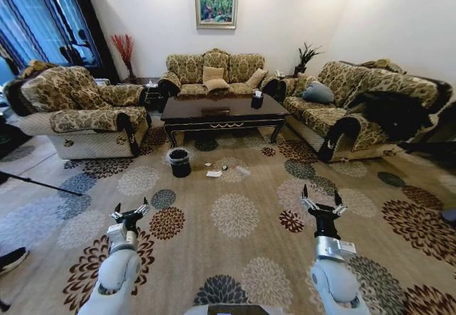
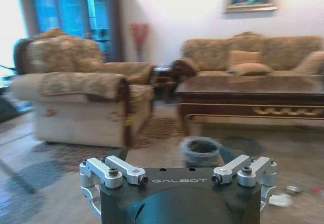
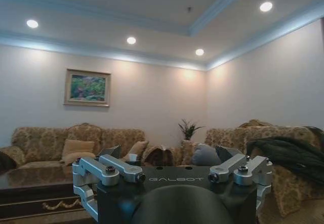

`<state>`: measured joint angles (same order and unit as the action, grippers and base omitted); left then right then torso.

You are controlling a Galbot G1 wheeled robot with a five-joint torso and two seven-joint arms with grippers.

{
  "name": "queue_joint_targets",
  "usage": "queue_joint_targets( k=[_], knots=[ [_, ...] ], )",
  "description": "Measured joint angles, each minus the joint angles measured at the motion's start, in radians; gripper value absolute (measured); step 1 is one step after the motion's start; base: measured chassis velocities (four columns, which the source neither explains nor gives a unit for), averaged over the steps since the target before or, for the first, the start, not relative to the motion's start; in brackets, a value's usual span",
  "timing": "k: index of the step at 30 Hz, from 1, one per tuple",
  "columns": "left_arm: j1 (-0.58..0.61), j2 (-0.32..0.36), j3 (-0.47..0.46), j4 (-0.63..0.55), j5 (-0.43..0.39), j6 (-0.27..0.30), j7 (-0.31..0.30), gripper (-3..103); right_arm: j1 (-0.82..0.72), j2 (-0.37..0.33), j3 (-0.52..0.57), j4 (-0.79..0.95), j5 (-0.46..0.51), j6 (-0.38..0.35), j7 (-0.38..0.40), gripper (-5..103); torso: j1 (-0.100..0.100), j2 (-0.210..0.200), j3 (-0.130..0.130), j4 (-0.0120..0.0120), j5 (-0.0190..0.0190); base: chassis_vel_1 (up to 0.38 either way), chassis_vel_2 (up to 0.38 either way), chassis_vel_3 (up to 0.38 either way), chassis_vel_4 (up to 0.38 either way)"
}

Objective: Move to the front of the table and pick up the trash from the floor, then place it into the trash bin.

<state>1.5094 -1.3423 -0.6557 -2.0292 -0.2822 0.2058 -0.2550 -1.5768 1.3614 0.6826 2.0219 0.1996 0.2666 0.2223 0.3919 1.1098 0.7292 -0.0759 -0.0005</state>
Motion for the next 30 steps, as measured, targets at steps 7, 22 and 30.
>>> queue_joint_targets(
  k=[7, 22, 30],
  knots=[
    [0.049, -0.052, -0.018, -0.060, 0.060, -0.015, 0.194, 100, 0.005, 0.001, -0.048, -0.025, 0.029, -0.044, -0.147, 100, 0.000, 0.000, 0.000, 0.0001, 0.0007, 0.000, 0.000, 0.000, 0.000],
    [0.087, -0.004, -0.058, -0.107, -0.008, -0.189, 0.251, 100, -0.023, 0.020, 0.003, -0.053, 0.052, 0.234, -0.363, 100, 0.000, 0.000, 0.000, 0.0004, 0.0015, 0.000, 0.000, 0.000, 0.000],
    [0.109, -0.015, -0.079, -0.097, 0.012, -0.306, 0.330, 100, -0.046, 0.041, 0.006, -0.048, 0.029, 0.245, -0.363, 100, 0.000, 0.000, 0.000, 0.0003, 0.0005, 0.000, 0.000, 0.000, 0.000]
  ],
)
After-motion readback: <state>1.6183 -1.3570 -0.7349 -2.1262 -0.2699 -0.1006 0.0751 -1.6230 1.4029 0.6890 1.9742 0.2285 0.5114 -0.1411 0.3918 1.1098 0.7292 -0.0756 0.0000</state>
